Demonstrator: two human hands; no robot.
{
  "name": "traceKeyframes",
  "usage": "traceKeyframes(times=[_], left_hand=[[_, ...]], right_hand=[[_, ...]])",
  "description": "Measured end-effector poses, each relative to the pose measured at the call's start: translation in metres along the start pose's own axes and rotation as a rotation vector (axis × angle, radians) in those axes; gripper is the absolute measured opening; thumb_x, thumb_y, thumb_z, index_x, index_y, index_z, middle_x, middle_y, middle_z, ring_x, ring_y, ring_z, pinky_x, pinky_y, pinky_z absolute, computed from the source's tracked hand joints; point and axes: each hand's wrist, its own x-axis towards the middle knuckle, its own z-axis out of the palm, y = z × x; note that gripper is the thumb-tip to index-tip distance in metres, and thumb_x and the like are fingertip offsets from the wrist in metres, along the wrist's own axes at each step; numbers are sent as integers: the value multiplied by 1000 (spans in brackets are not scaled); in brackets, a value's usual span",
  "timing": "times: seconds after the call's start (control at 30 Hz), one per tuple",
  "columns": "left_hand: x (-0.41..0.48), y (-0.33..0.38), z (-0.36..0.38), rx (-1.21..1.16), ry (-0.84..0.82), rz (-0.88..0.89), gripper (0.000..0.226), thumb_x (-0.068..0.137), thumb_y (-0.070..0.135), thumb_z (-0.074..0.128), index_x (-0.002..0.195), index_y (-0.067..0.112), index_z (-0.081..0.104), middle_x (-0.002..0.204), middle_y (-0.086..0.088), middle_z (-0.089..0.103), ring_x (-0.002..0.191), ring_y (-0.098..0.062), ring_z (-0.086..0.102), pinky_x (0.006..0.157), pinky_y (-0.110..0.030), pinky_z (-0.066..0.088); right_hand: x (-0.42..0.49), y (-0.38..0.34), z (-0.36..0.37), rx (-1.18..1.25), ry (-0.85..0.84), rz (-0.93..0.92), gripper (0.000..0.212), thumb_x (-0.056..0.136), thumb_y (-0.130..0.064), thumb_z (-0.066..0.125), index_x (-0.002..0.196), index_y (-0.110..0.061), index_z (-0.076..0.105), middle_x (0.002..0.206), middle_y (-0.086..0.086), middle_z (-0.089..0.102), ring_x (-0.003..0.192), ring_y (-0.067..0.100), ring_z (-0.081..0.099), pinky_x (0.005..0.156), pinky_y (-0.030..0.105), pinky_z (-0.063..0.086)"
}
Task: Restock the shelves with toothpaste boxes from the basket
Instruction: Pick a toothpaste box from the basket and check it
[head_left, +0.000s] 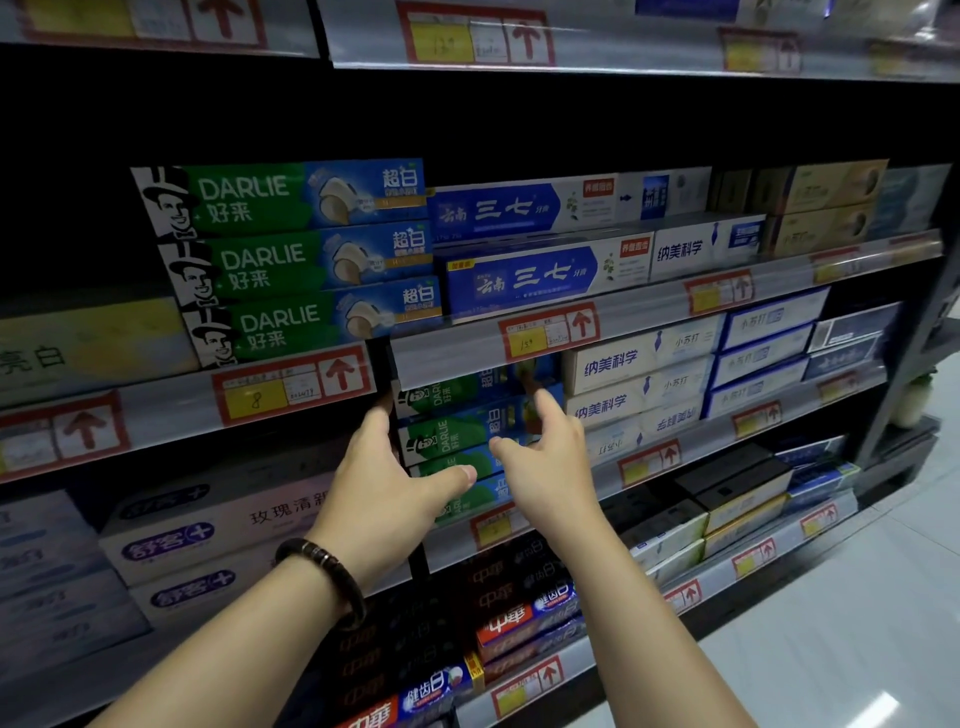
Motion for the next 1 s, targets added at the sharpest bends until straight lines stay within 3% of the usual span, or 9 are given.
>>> traceKeyframes(times=[0.07, 0.17, 0.3, 0.43, 0.57, 0.73, 0.87, 1.0], left_hand=[[0, 1, 1, -4, 9, 5, 112, 78, 45, 88, 164, 22, 21, 169, 4, 27, 153, -19, 30, 121, -40, 32], [0, 3, 1, -13, 35, 1, 111, 80, 42, 87, 164, 20, 19, 170, 2, 25, 154, -21, 29, 121, -40, 32], [0, 1, 0, -10, 73, -6, 107, 79, 41, 88, 163, 21, 25, 168, 2, 31, 152, -21, 33, 121, -42, 34], [-4, 1, -1, -14, 113, -20, 102, 79, 37, 89, 161, 22, 29, 165, 2, 35, 148, -21, 37, 117, -40, 37], [-10, 0, -3, -40, 137, -47, 95, 80, 35, 88, 158, 26, 34, 160, 4, 40, 141, -21, 45, 111, -38, 40], [-20, -1, -5, -47, 145, -75, 88, 82, 34, 87, 155, 29, 36, 155, 3, 45, 134, -19, 50, 110, -43, 46], [-29, 1, -8, -54, 108, -96, 83, 86, 32, 84, 155, 27, 38, 145, 2, 51, 123, -12, 52, 101, -35, 48], [-42, 2, -12, -83, 44, -117, 77, 88, 26, 82, 153, 24, 40, 145, 5, 53, 128, -14, 55, 109, -40, 49]], right_hand=[[-2, 0, 1, 7, 30, -11, 77, 100, -21, 69, 165, -30, 30, 151, 1, 36, 127, 19, 53, 104, 33, 42], [-4, 0, 0, 10, 82, -44, 74, 99, -18, 69, 163, -30, 34, 141, -5, 39, 93, 6, 57, 91, 28, 42], [-5, 0, -3, 14, 128, -49, 68, 100, -18, 66, 160, -27, 38, 141, -5, 42, 85, 3, 57, 81, 23, 42], [-9, -1, -6, 15, 140, -28, 65, 99, -18, 65, 158, -25, 39, 143, -2, 47, 88, 2, 57, 87, 29, 42], [-15, -3, -9, -21, 127, -23, 62, 98, -18, 66, 155, -27, 41, 131, -4, 52, 90, 3, 58, 83, 28, 43], [-25, -8, -16, -66, 76, 17, 60, 100, -23, 67, 154, -27, 42, 132, -6, 54, 108, 13, 59, 88, 31, 43], [-38, -14, -23, -85, 41, 30, 58, 100, -24, 67, 153, -28, 43, 132, -8, 56, 109, 14, 62, 89, 33, 45], [-51, -21, -33, -87, 23, 55, 58, 100, -26, 66, 153, -30, 44, 130, -12, 58, 117, 16, 61, 103, 44, 51]])
